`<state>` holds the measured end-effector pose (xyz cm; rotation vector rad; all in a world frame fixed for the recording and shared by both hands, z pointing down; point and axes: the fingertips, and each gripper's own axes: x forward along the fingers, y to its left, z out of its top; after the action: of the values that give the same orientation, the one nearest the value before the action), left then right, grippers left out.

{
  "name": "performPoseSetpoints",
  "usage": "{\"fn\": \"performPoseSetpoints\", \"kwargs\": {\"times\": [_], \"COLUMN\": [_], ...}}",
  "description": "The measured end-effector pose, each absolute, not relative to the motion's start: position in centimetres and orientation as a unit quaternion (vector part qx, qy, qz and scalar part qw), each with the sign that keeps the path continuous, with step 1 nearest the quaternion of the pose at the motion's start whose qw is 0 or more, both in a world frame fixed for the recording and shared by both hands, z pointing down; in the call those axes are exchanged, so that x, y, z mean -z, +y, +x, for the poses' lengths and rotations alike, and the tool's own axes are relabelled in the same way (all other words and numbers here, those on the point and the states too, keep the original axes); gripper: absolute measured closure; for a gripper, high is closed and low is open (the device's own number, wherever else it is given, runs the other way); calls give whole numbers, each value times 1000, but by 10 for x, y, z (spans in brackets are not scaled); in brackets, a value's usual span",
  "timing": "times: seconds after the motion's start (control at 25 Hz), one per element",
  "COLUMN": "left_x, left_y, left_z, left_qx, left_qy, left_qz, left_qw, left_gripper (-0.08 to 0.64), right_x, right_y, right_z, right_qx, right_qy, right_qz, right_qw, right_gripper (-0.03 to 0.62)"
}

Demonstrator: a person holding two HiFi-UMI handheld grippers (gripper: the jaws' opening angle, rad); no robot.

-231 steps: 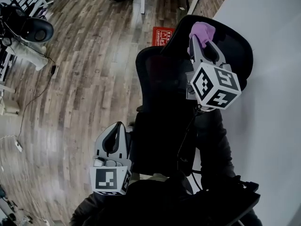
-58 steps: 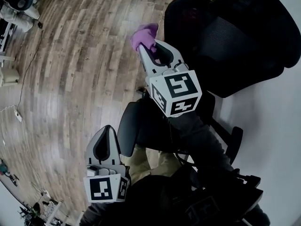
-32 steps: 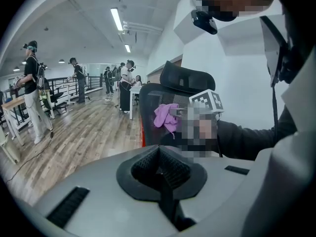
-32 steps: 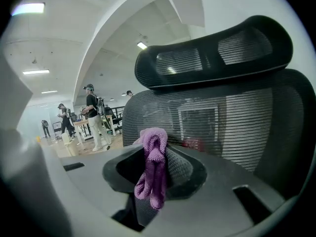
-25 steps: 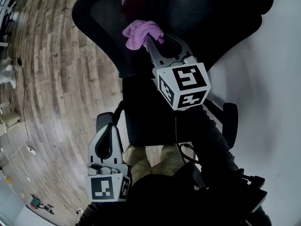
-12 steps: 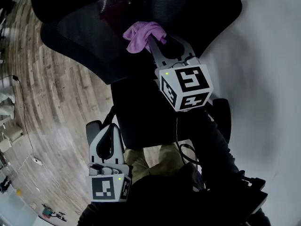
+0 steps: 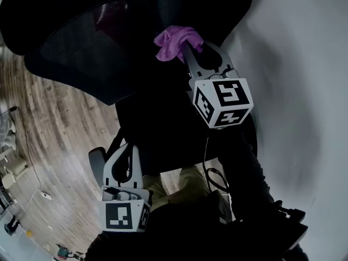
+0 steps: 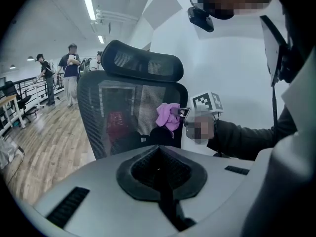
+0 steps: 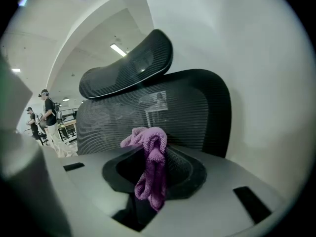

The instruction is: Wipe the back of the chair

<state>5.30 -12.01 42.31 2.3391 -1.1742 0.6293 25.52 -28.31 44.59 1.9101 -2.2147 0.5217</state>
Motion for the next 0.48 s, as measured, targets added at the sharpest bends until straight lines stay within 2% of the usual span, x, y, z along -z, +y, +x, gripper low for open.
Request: {"fn": "performPoseSetpoints", "kwargs": {"times": [0.2,0.48], "left_x": [-425,-427], "left_y": [-112,-110], "left_z": [81,111], "left_qx": [-229,-225], "left_qy": [-412,-379], "left_qz": [846,870], "left_qw": [248,224], "left_gripper": [551,551], "right_x": [-454,-469], "right_y": [-267,-237], "right_z": [306,366], "right_qx": [-181,-194], "right_qy": [-712,-667], "right_qz": [672,712], "right_qw": [89,101], "right_gripper": [497,497]}}
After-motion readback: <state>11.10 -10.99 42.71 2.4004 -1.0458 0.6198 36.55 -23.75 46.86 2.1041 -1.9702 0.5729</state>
